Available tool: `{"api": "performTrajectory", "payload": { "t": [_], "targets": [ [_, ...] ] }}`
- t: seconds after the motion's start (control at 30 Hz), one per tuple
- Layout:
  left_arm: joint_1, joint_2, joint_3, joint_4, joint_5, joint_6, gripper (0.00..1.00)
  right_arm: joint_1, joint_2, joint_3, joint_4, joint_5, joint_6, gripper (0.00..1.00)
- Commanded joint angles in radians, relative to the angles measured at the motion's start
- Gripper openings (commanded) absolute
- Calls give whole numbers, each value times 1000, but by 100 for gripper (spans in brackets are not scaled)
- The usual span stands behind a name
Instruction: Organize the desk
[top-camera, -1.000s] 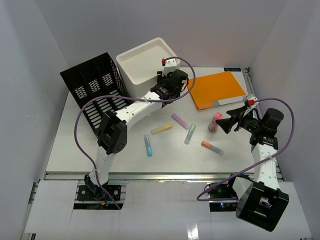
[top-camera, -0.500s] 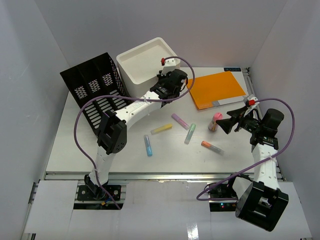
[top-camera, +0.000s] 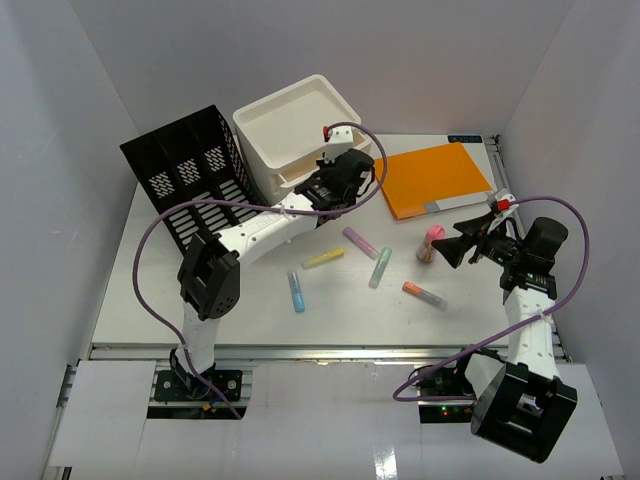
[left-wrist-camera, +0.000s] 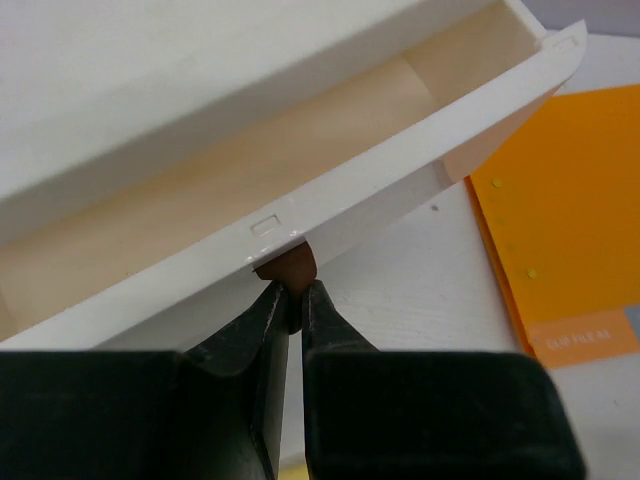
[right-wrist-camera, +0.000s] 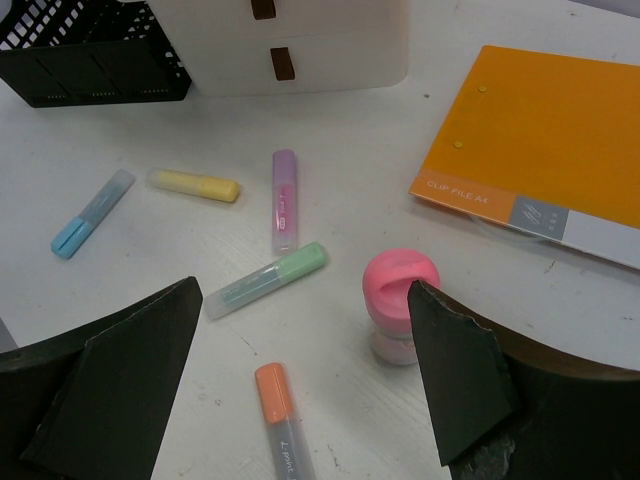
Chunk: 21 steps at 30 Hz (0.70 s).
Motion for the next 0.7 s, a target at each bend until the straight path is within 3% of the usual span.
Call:
{"api": "performTrajectory", "payload": {
  "t": [0.0,0.4,0.47,0.5,0.53,0.57,0.67],
  "targets": [
    [-50,-133,-65,2,111,-97,0,-7,5,45,-5,-10,-17,90],
    [-79,-183,-135,8,174,-146,0,-10,17,48,-18,-7,-27,90],
    [-79,-177,-129,7,182,-135,14,-11,18,48,-20,-8,-29,90],
    [-79,-173,-125,6,197,-123,29,-11,19,48,-21,-9,-31,90],
    [-79,-170,-118,5,222,-106,50,-11,20,49,-21,-10,-32,90],
    [-79,-170,-116,4,246,-95,63,-11,21,51,-21,-10,-34,90],
    [-80,-198,-109,5,334,-43,88,-11,31,58,-54,-17,-48,90]
  ]
}}
